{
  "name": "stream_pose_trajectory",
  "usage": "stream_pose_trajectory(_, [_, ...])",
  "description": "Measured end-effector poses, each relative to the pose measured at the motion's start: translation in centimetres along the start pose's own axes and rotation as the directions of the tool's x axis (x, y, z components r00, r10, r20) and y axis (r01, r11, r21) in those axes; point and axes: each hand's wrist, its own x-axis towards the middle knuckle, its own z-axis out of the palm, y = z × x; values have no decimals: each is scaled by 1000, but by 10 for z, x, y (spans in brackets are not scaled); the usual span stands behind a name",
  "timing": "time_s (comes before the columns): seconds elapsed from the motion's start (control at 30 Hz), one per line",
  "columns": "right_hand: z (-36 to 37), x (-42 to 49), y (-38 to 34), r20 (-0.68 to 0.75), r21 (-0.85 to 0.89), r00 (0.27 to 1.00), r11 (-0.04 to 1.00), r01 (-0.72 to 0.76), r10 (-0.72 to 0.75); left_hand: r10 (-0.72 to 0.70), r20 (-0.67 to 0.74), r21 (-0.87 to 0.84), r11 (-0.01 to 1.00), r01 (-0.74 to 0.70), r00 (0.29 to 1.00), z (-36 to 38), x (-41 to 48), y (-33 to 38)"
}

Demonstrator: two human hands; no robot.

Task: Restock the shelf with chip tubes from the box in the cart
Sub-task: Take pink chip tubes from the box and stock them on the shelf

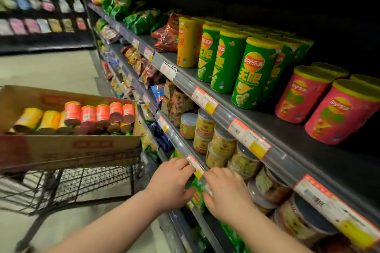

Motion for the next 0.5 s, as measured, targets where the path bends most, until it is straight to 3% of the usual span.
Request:
stream_pose_trajectory(0.27, [27,21,-36,286,76,955,996,56,-75,-161,91,142,979,147,983,6,-55,-30])
stream_pose_trajectory(0.5, [35,52,-94,392,75,914,994,76,-100,-265,195,99,963,250,944,-10,-86,-74])
